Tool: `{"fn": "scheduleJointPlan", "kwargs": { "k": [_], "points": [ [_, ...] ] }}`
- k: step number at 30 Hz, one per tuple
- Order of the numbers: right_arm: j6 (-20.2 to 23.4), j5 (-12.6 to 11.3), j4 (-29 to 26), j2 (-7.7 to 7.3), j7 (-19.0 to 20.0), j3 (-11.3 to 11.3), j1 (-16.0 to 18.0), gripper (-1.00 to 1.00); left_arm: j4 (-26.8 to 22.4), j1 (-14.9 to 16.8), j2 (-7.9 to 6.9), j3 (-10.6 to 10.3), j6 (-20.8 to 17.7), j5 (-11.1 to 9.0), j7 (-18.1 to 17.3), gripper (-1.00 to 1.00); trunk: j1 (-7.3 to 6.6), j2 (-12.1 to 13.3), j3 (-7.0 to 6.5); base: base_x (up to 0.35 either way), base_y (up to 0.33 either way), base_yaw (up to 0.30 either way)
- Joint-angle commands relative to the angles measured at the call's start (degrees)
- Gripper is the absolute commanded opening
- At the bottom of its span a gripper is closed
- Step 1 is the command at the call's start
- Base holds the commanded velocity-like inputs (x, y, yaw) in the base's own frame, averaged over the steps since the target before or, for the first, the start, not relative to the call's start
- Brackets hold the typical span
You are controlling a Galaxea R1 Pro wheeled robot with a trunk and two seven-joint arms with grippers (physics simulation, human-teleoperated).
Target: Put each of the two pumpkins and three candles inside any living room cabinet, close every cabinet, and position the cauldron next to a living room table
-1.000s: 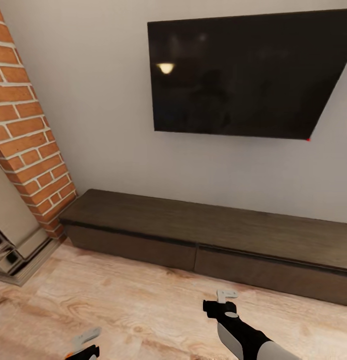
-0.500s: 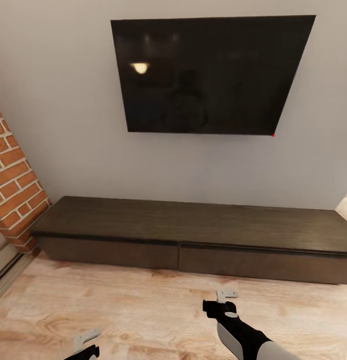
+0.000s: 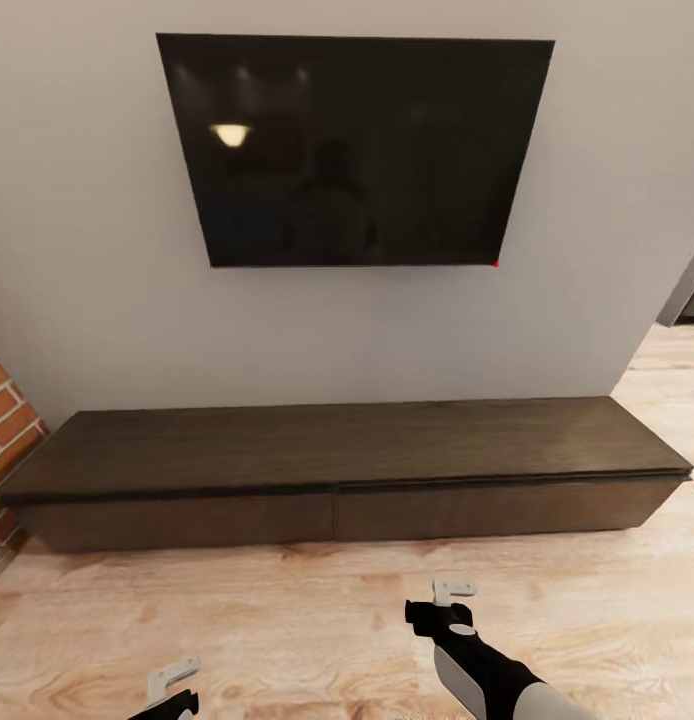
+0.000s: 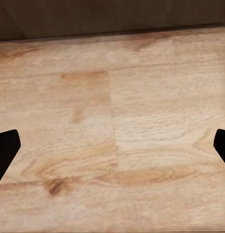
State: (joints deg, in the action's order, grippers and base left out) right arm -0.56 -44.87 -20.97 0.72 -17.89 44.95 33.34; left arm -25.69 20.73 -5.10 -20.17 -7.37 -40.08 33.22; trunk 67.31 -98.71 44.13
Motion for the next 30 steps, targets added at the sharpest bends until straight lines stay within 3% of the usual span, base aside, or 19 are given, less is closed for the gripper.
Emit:
{"fn": "scheduleJointPlan", "kwargs": {
  "k": [1, 14, 30],
  "points": [
    [-0.06, -0.46, -0.04, -0.02, -0.39, 0.48, 0.07, 1.0, -0.15, 0.01, -0.09, -0.48, -0.36, -0.23, 0.45, 1.0, 0.0, -0.03, 0.05, 0.0, 0.191, -0.19],
    [-0.06, -0.44, -0.04, -0.02, -0.42, 0.48, 0.11, 1.0, -0.15, 0.01, -0.09, -0.52, -0.36, -0.22, 0.45, 1.0, 0.0, -0.03, 0.05, -0.037, 0.111, -0.029],
    [-0.05, -0.41, -0.04, -0.02, -0.46, 0.48, 0.09, 1.0, -0.15, 0.01, -0.09, -0.48, -0.36, -0.24, 0.45, 1.0, 0.0, -0.03, 0.05, -0.004, -0.064, 0.0]
  ]
}}
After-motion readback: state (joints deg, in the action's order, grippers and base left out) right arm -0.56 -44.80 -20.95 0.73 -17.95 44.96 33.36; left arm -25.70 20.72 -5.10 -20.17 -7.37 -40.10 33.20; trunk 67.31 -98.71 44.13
